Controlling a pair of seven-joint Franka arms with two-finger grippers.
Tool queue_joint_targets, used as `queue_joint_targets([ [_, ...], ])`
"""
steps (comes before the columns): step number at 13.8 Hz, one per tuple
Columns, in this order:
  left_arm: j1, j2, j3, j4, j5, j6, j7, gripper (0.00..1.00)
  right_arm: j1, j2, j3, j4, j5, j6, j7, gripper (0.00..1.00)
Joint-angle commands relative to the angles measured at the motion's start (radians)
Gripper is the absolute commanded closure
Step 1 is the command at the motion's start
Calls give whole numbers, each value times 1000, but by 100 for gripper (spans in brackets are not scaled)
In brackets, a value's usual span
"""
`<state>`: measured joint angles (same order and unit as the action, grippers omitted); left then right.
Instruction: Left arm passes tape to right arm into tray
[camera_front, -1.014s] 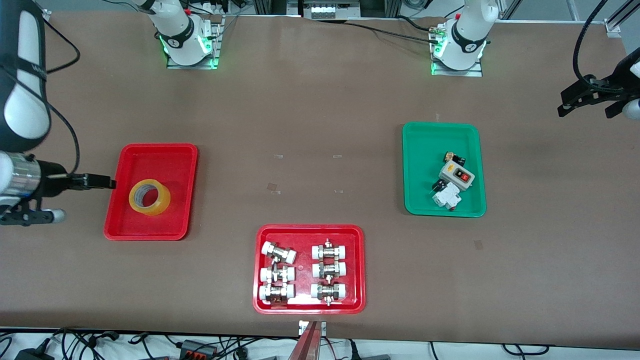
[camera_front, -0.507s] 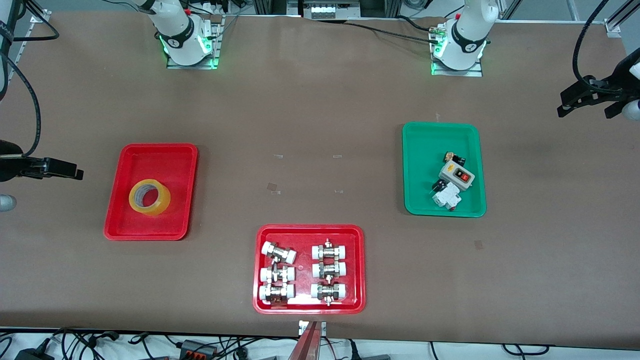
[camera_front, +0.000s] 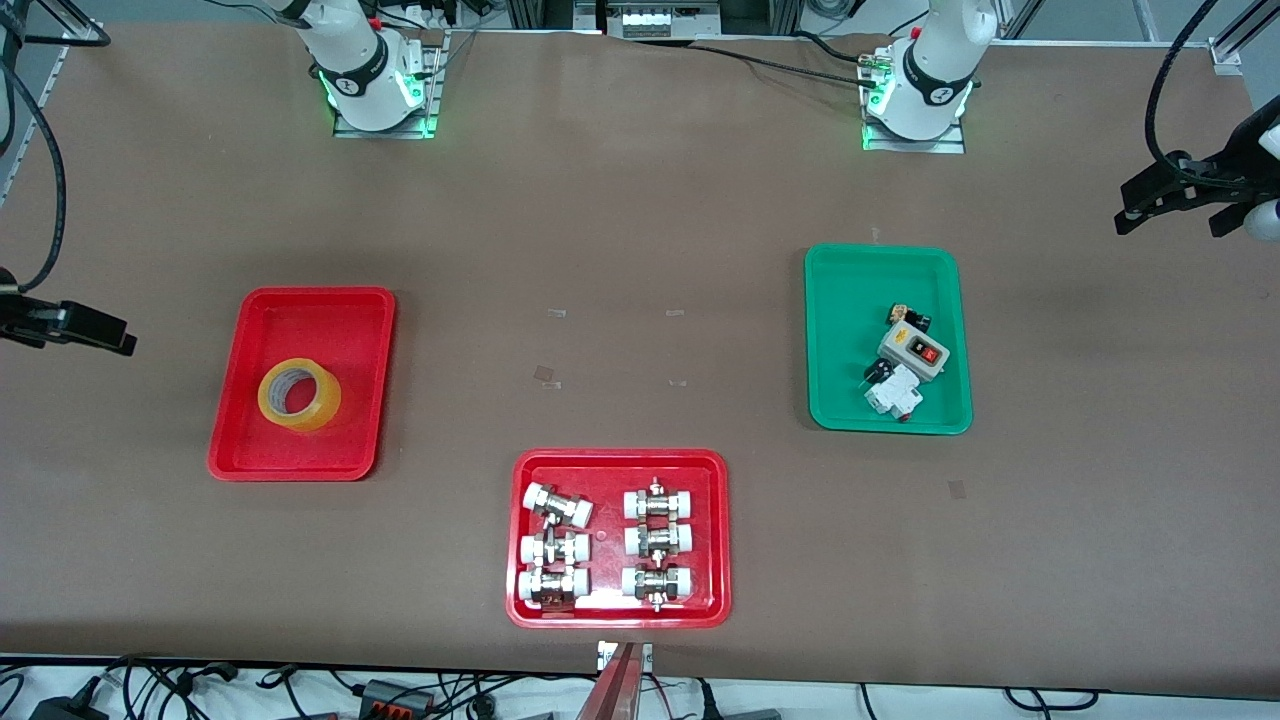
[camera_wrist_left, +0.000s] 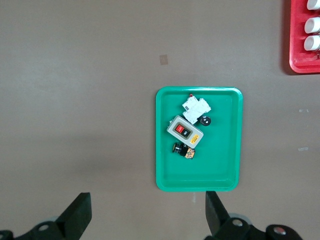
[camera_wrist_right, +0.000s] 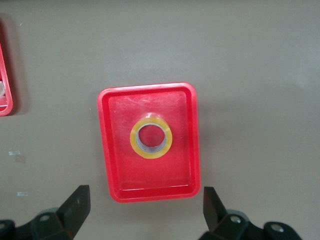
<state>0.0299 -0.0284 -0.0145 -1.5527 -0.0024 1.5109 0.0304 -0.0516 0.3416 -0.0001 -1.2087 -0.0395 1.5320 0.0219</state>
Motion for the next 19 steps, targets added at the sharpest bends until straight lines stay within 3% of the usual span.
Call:
queue_joint_targets([
  [1,2,5,-1,17,-11,-17,-3,0,24,-46,-20,-52,-25,25,3,0],
  [6,2,5,-1,14,-11,-17,-3,0,21,-134,-24,-196,-19,89,-30,0],
  [11,2,4,-1,14,-11,-17,-3,0,21,-321,-24,-497,-22,223,-34,0],
  [14,2,4,-1,13,-11,-17,-3,0,21,-358,-24,-552,-20,229,-34,0],
  [19,2,5,-1,13,-11,-17,-3,0,21,-365,-24,-540,-10,191,-36,0],
])
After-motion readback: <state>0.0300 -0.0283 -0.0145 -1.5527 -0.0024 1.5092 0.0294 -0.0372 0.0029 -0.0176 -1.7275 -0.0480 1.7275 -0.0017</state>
